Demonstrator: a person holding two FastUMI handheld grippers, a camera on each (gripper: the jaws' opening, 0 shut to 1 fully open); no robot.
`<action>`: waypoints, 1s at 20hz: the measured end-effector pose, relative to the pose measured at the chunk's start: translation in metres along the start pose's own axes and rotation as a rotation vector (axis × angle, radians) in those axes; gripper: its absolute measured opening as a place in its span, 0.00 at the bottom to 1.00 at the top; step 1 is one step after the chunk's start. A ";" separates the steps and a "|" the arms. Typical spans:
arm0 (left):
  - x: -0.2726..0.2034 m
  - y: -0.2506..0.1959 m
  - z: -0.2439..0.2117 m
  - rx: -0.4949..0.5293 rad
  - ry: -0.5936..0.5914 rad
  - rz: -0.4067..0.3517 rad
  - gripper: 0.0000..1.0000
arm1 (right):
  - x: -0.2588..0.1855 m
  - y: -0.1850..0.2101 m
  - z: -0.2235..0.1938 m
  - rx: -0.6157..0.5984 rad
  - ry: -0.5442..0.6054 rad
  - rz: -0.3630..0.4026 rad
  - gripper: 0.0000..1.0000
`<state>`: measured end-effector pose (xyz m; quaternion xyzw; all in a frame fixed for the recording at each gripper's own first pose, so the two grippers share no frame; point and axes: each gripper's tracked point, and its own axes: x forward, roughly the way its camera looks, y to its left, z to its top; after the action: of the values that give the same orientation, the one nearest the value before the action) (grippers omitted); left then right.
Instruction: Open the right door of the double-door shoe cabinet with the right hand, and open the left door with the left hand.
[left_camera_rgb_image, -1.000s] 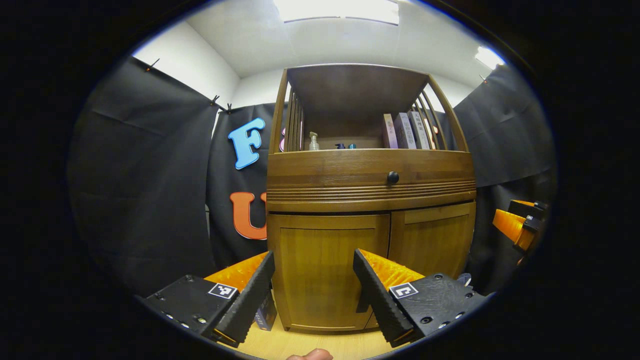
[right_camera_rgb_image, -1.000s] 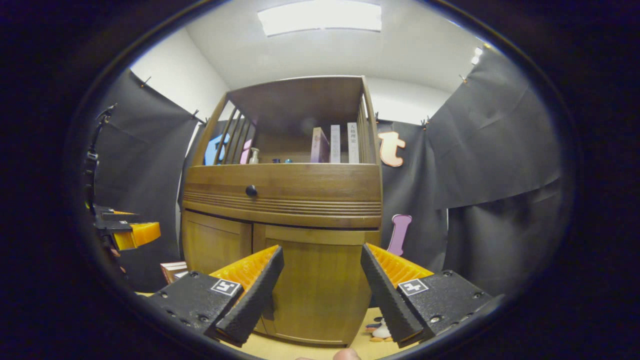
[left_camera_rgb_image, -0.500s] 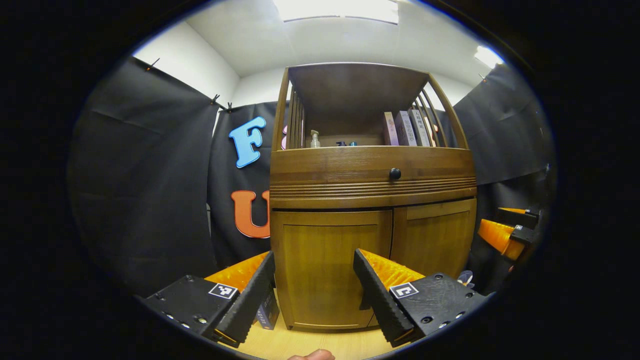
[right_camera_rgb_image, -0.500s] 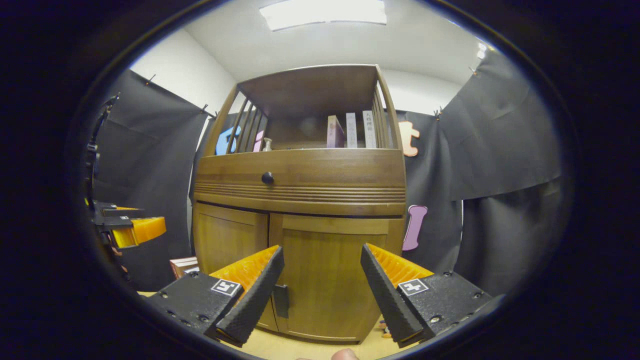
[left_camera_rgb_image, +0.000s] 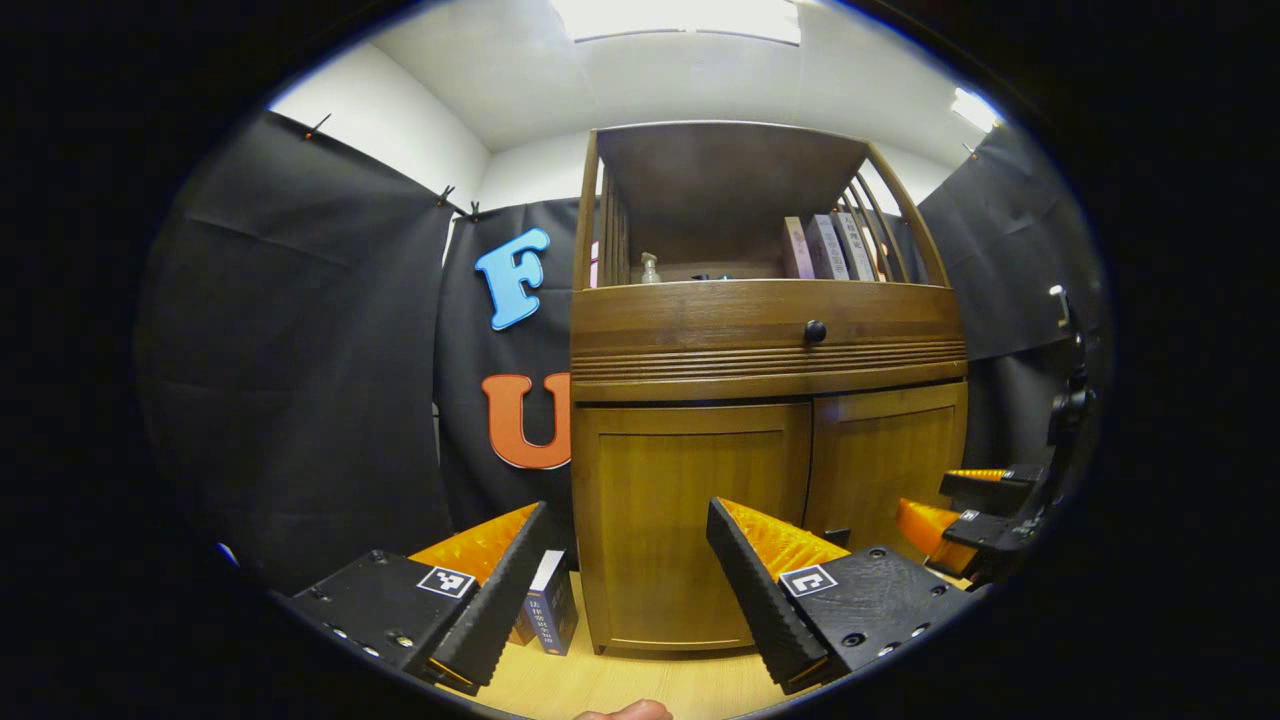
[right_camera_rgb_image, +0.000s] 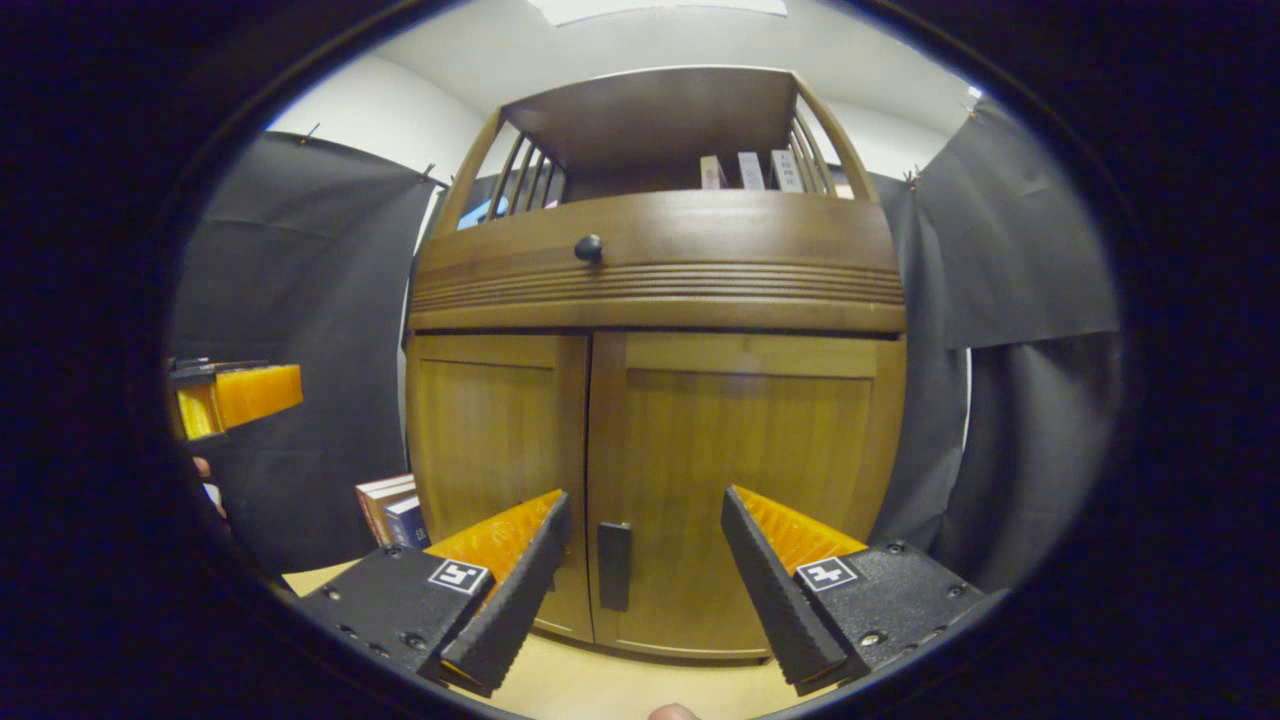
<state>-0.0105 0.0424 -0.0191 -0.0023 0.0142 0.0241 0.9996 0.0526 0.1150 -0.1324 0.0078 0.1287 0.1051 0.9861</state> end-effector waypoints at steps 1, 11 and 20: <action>0.000 0.003 -0.002 -0.002 0.004 0.003 0.94 | 0.007 0.006 -0.010 0.006 0.022 0.007 0.94; 0.005 0.040 -0.024 0.007 0.054 0.040 0.94 | 0.081 0.026 -0.098 0.005 0.208 -0.037 0.84; 0.020 0.042 -0.041 -0.007 0.101 0.006 0.95 | 0.117 0.017 -0.120 0.017 0.239 -0.091 0.48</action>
<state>0.0067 0.0851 -0.0613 -0.0069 0.0648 0.0269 0.9975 0.1284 0.1551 -0.2771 -0.0025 0.2466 0.0592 0.9673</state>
